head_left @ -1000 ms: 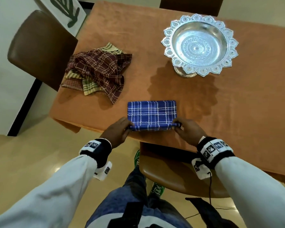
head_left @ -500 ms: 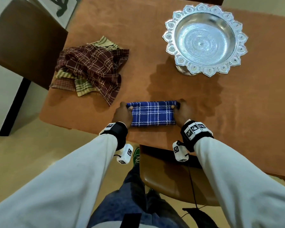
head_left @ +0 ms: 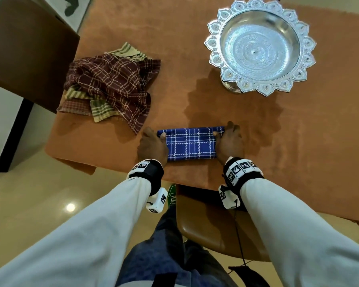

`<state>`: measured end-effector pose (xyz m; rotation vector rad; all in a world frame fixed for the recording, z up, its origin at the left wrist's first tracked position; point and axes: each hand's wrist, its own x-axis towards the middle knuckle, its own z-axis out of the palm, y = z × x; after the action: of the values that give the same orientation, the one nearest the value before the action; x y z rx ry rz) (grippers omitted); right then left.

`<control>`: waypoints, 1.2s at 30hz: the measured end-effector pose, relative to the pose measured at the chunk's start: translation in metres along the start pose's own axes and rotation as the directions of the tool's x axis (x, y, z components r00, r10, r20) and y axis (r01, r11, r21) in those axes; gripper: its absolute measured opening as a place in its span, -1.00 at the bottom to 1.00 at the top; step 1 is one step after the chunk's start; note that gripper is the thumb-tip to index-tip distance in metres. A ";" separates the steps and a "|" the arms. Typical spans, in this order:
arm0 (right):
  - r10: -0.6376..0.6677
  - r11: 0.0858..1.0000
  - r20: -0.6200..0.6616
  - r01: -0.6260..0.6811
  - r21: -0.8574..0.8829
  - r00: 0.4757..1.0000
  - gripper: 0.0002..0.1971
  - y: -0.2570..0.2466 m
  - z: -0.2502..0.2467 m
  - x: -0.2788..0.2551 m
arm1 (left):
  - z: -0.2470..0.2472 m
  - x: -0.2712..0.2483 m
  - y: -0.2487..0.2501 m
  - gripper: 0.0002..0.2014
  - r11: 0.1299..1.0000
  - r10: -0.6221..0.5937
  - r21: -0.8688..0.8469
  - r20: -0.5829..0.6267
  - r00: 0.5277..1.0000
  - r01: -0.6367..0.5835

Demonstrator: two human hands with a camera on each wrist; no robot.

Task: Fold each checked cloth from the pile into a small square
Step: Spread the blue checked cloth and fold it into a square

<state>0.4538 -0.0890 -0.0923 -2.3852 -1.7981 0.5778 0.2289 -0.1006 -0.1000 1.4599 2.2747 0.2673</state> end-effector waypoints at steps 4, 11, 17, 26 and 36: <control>-0.432 0.856 0.198 0.469 -0.218 0.880 -0.37 -0.026 0.010 -0.022 | 0.025 -0.014 0.006 -0.52 0.715 0.672 0.232 0.032 0.740 -0.660; -0.491 0.670 0.475 0.665 -0.329 0.730 -0.14 0.018 0.028 -0.001 | 0.030 -0.001 -0.039 -0.24 0.635 0.620 0.361 0.290 0.729 -0.683; -0.465 0.623 0.515 0.679 -0.388 0.720 -0.14 0.034 0.004 0.012 | -0.001 0.009 -0.063 -0.28 0.679 0.541 0.374 0.327 0.775 -0.632; -0.333 0.896 0.394 0.417 -0.151 0.857 -0.48 0.014 -0.024 0.027 | -0.014 -0.003 0.009 -0.42 0.982 -0.152 -0.061 0.309 0.939 0.179; -0.123 0.937 0.383 -0.020 0.349 0.916 -0.80 0.012 -0.038 0.011 | -0.057 0.035 0.041 -0.82 0.959 0.049 -0.282 0.273 0.961 0.031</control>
<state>0.4810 -0.0770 -0.0637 -2.0779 -1.7033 1.3371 0.2239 -0.0476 -0.0421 1.2716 1.9166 0.3523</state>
